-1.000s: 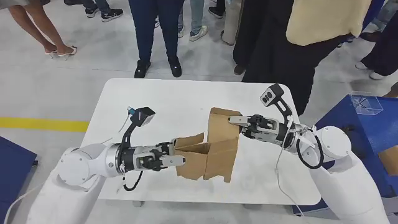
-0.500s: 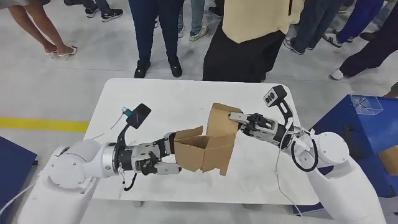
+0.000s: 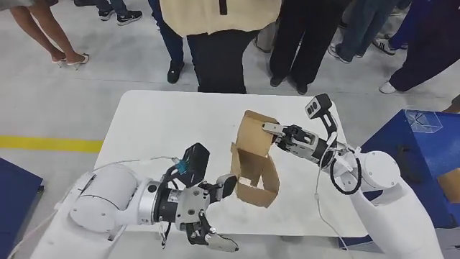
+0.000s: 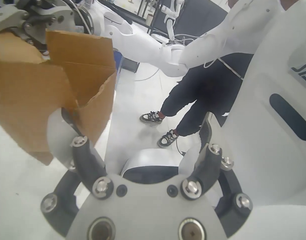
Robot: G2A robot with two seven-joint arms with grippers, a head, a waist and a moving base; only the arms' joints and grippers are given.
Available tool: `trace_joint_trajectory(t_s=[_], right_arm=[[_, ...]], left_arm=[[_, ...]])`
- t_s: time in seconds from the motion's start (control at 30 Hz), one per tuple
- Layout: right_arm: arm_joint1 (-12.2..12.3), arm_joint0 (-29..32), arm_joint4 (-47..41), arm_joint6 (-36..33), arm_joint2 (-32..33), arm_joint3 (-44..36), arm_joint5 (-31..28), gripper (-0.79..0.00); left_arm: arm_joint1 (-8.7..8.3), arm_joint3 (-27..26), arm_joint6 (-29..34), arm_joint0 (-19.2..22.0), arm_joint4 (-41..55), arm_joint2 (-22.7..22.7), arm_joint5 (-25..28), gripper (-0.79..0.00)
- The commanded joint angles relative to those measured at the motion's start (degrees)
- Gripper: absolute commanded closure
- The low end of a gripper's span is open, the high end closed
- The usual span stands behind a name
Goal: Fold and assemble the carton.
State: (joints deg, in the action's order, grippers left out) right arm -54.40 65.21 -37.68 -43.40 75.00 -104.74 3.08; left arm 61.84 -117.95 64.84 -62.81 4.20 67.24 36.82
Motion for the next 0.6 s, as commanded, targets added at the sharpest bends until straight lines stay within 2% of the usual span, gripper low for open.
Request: trace_joint_trajectory(t_s=[0.0, 0.17, 0.3, 0.57], right_arm=[[-0.12, -0.20, -0.69, -0.91, -0.50, -0.04, 0.56, 0.000], [-0.37, 0.16, -2.65, -2.31, -1.11, -0.62, 1.65, 0.000], [-0.40, 0.93, -3.33, -2.77, -0.59, -0.83, 2.22, 0.000], [-0.27, 1.54, -2.74, -3.01, 0.76, -0.81, 3.72, 0.000]], left_arm=[[0.28, 0.65, -0.64, 1.94, -1.16, -2.22, -0.91, -0.785], [1.24, 3.81, -3.91, 7.05, -4.03, -6.82, -2.73, -0.785], [1.81, 5.98, -6.30, 9.58, -5.20, -9.11, -3.45, -0.785], [1.69, 7.60, -6.62, 10.29, -5.11, -9.27, -3.91, -0.785]])
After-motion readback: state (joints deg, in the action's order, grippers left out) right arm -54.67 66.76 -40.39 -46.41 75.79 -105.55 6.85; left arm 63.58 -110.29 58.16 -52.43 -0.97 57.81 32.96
